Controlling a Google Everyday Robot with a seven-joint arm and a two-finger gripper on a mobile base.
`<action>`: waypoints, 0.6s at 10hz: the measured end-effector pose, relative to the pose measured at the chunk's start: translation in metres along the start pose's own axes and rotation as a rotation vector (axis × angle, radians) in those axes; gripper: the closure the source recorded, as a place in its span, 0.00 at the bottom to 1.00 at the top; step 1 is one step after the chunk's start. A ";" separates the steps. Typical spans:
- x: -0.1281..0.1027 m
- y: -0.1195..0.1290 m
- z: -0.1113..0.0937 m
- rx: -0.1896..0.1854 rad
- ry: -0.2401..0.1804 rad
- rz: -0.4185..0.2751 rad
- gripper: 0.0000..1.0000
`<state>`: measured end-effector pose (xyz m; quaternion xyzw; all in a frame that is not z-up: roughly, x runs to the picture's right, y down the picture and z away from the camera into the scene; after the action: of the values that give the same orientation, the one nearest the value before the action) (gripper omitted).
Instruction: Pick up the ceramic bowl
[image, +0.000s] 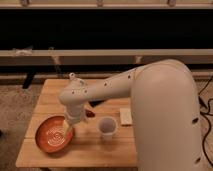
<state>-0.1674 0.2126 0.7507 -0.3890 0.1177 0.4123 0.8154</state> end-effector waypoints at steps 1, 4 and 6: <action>-0.001 0.009 0.007 -0.003 0.007 -0.017 0.20; -0.004 0.028 0.034 0.010 0.026 -0.056 0.22; -0.009 0.030 0.048 0.033 0.035 -0.066 0.40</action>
<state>-0.2019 0.2530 0.7709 -0.3862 0.1257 0.3764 0.8327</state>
